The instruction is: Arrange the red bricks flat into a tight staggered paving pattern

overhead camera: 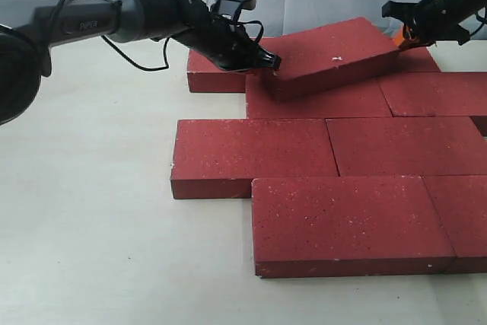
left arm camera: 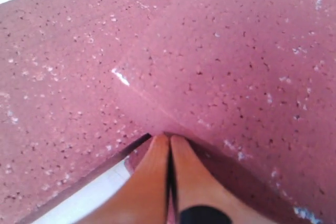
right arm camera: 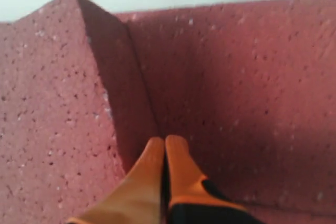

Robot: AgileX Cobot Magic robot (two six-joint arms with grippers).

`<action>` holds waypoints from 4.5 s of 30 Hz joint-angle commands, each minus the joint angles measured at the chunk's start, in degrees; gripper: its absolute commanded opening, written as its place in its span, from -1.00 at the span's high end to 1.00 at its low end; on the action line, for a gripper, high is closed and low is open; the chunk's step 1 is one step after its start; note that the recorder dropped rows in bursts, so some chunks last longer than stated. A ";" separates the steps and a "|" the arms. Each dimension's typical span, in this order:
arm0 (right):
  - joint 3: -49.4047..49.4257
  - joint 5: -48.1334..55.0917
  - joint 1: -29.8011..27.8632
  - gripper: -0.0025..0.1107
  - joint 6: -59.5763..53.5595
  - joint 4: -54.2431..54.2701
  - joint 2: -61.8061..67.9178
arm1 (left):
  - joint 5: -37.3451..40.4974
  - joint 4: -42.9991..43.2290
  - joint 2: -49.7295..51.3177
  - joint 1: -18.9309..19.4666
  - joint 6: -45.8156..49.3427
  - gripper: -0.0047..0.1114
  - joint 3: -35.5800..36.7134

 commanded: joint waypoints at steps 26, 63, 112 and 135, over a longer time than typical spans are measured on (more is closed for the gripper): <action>18.16 6.80 14.71 0.97 5.89 1.34 -24.48 | 29.86 8.78 -12.86 7.16 -9.15 0.92 3.55; 18.16 -21.22 41.01 0.97 11.51 5.93 -13.30 | 4.94 9.21 -26.32 31.66 -7.62 0.92 33.14; 18.16 -26.78 39.88 0.97 23.89 -4.05 -6.39 | -3.68 6.09 -20.05 40.04 -7.62 0.92 37.64; 18.05 -28.44 42.63 0.97 21.32 -2.51 -5.52 | -5.75 3.61 -20.05 40.04 -7.62 0.92 37.64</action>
